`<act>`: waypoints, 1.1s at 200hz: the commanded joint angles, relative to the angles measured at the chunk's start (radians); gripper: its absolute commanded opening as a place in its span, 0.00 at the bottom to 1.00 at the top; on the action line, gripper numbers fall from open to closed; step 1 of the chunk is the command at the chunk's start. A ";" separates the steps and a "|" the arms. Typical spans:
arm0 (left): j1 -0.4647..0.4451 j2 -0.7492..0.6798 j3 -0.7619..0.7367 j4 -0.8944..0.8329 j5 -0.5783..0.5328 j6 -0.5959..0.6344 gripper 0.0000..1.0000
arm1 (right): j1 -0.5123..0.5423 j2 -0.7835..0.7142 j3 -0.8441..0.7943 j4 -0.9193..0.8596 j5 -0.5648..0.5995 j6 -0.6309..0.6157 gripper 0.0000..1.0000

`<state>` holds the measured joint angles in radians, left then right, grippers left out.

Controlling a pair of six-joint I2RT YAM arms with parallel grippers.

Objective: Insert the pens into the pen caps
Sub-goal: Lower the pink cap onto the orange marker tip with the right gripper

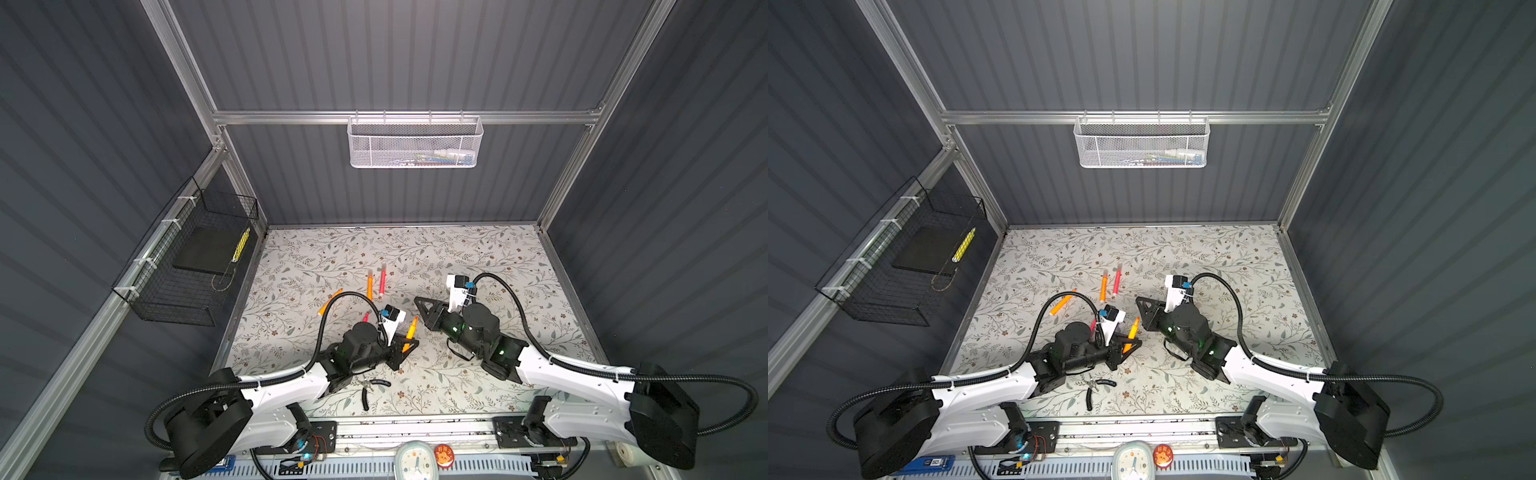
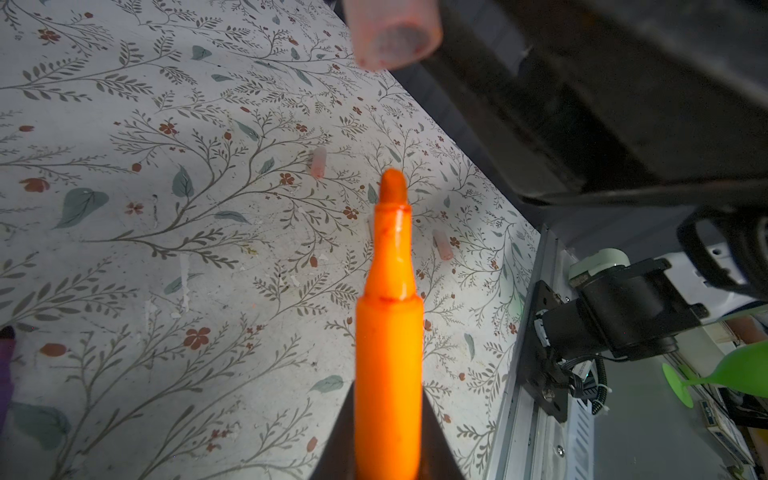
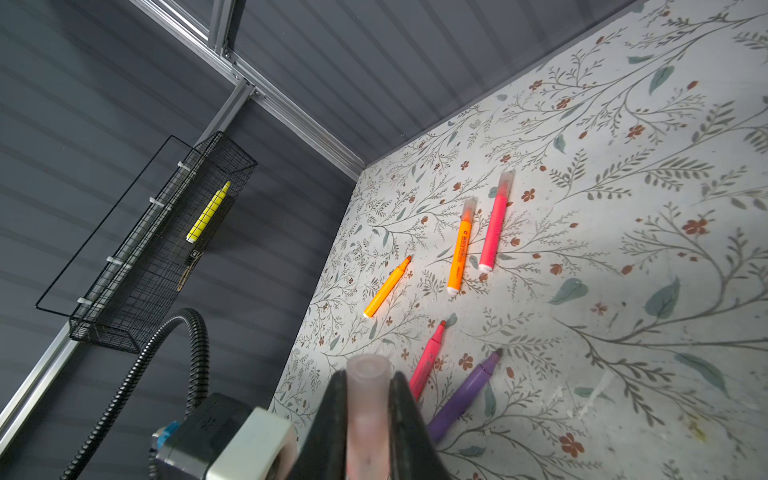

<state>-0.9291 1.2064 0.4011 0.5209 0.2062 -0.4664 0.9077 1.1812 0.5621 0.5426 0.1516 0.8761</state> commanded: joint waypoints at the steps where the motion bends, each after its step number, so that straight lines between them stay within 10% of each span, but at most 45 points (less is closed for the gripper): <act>1: -0.007 -0.024 0.003 0.021 -0.020 0.002 0.00 | 0.015 0.005 -0.012 0.042 -0.009 0.016 0.00; 174: -0.005 -0.055 0.049 -0.072 -0.200 -0.032 0.00 | 0.113 0.016 -0.089 0.120 0.026 0.055 0.00; 220: 0.069 -0.080 0.057 0.041 -0.030 -0.086 0.00 | 0.123 0.021 -0.122 0.187 0.029 0.029 0.00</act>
<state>-0.9245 1.1542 0.4137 0.4736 0.1265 -0.4908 1.0027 1.2026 0.4725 0.6815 0.2188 0.9195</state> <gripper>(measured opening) 0.176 0.163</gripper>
